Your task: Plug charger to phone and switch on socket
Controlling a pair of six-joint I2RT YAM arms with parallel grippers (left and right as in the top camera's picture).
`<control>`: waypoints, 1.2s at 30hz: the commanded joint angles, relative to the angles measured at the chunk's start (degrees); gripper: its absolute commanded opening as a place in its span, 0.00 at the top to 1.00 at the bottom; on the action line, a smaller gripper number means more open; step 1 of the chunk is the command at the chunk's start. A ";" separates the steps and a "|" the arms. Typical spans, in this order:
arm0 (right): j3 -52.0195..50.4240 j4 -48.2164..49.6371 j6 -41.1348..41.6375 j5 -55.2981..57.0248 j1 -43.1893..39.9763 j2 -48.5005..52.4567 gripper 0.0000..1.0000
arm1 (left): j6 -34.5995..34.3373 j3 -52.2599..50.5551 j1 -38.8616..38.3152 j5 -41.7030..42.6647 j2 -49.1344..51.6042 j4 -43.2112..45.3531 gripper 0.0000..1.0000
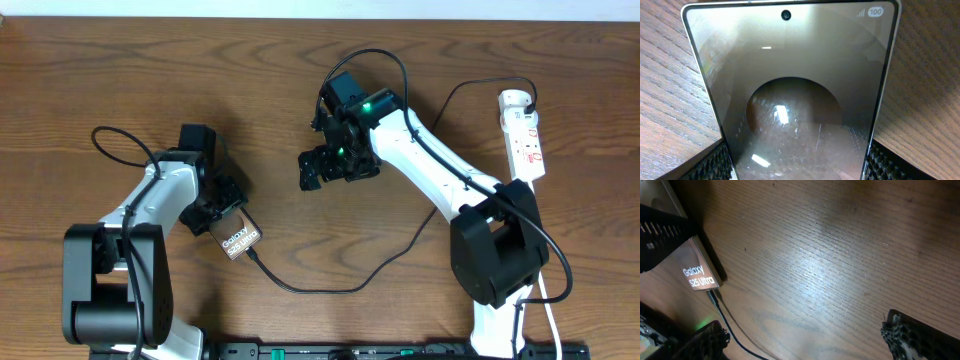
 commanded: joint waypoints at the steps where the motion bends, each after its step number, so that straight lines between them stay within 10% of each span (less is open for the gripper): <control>1: 0.74 -0.07 0.74 0.15 -0.33 0.17 0.01 | -0.46 -0.02 -0.13 -0.72 0.37 0.11 0.93; 8: 0.74 -0.04 0.74 0.13 -0.33 0.17 0.01 | -0.46 0.00 -0.13 -0.72 0.37 0.09 0.89; 25: 0.74 -0.09 0.74 0.13 -0.33 0.17 0.01 | -0.46 0.00 -0.13 -0.74 0.37 0.68 0.14; 36: 0.74 -0.15 0.74 0.13 -0.33 0.17 0.01 | -0.46 0.00 -0.13 -0.76 0.37 0.74 0.03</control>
